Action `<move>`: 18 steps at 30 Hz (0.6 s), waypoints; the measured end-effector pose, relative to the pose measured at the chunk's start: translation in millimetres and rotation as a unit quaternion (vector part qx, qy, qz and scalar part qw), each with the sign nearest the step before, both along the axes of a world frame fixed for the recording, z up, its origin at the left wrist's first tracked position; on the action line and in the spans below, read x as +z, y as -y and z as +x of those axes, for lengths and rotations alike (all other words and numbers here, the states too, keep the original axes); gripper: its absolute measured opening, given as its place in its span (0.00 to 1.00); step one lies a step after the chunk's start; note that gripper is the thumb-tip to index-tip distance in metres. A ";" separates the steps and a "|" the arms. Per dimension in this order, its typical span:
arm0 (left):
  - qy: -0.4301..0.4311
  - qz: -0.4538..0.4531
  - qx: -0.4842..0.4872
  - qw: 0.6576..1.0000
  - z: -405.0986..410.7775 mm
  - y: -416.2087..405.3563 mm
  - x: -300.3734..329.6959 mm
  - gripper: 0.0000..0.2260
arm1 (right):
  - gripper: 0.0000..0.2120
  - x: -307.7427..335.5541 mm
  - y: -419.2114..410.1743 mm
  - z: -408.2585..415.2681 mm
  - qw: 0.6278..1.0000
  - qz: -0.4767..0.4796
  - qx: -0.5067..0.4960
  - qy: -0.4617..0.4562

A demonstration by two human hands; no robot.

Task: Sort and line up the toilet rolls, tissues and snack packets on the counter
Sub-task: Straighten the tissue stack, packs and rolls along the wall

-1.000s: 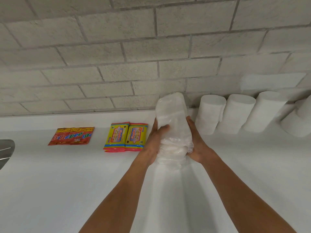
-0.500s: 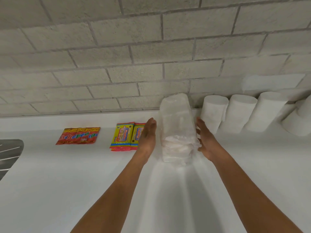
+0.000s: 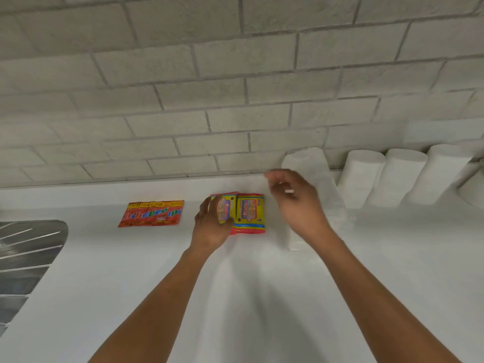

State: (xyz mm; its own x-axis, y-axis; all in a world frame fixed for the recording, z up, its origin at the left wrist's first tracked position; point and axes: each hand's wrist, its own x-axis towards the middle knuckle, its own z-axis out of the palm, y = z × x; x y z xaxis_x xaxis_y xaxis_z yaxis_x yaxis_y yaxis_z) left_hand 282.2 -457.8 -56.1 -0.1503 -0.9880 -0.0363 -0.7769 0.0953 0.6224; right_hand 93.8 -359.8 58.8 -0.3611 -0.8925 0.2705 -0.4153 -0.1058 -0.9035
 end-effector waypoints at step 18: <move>0.158 -0.016 -0.151 0.976 31.1 30.9 -67.8 0.41 | 0.25 -151.3 104.6 40.0 0.928 0.353 -0.043 -0.113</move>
State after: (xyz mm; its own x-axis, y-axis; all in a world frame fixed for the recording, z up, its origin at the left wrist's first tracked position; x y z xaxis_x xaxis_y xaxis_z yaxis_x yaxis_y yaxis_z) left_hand 313.2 -488.7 -123.9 -0.4201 -0.9021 -0.0988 -0.8637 0.3641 0.3486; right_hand 133.8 -464.4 -92.5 -0.4435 -0.8468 -0.2936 -0.5819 0.5212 -0.6243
